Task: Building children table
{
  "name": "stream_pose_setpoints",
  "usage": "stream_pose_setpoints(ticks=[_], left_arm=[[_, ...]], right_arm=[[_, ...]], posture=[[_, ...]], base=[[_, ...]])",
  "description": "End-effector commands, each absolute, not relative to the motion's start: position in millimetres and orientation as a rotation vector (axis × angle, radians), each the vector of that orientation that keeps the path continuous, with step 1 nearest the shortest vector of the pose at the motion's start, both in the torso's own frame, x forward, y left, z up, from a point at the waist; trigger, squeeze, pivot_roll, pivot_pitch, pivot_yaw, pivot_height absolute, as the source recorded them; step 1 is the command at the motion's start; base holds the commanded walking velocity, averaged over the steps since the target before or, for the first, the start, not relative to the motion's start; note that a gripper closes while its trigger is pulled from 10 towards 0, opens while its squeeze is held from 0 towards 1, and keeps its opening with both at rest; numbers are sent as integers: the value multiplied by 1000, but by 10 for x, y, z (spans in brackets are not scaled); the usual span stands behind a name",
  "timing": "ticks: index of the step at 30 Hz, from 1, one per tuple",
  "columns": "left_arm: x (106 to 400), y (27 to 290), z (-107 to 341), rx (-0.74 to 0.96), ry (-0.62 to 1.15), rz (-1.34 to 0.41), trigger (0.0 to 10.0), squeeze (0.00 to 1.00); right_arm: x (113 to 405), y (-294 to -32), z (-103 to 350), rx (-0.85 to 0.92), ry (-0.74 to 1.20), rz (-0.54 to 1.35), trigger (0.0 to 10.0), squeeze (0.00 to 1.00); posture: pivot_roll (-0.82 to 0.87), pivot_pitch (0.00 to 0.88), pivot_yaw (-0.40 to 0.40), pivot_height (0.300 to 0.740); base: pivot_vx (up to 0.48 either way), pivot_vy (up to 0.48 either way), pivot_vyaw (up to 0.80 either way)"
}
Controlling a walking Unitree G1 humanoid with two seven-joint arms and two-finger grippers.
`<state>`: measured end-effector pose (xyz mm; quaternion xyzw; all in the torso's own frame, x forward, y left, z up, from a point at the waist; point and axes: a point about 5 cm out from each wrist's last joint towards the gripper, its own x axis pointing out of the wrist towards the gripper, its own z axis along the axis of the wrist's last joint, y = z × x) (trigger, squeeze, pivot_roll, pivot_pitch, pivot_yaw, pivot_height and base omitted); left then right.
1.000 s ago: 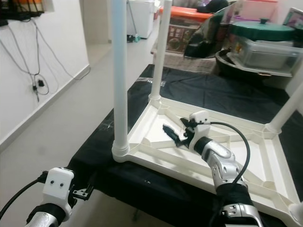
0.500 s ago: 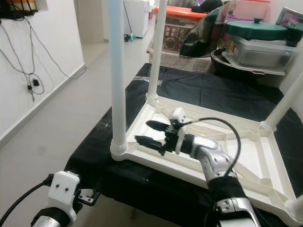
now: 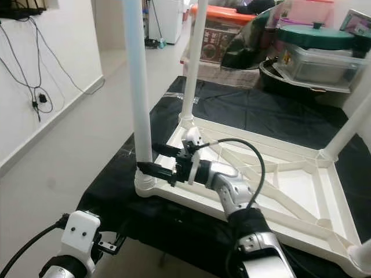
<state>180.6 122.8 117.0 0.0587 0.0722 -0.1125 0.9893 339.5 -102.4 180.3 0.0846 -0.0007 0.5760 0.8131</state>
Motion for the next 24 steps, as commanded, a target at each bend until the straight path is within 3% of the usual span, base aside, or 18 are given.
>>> stream_pose_setpoints(ticks=[1, 24], left_arm=[[1792, 1213, 1181, 125, 149, -238, 10000, 0], [1777, 1174, 1195, 125, 146, -244, 10000, 0]], right_arm=[[3402, -910, 1829, 182, -16, 1257, 10000, 0], [3612, -572, 2115, 182, -119, 1156, 10000, 0]], posture=[[213, 31, -107, 740], [214, 37, -118, 740]], base=[[0, 0, 0], [0, 0, 0]])
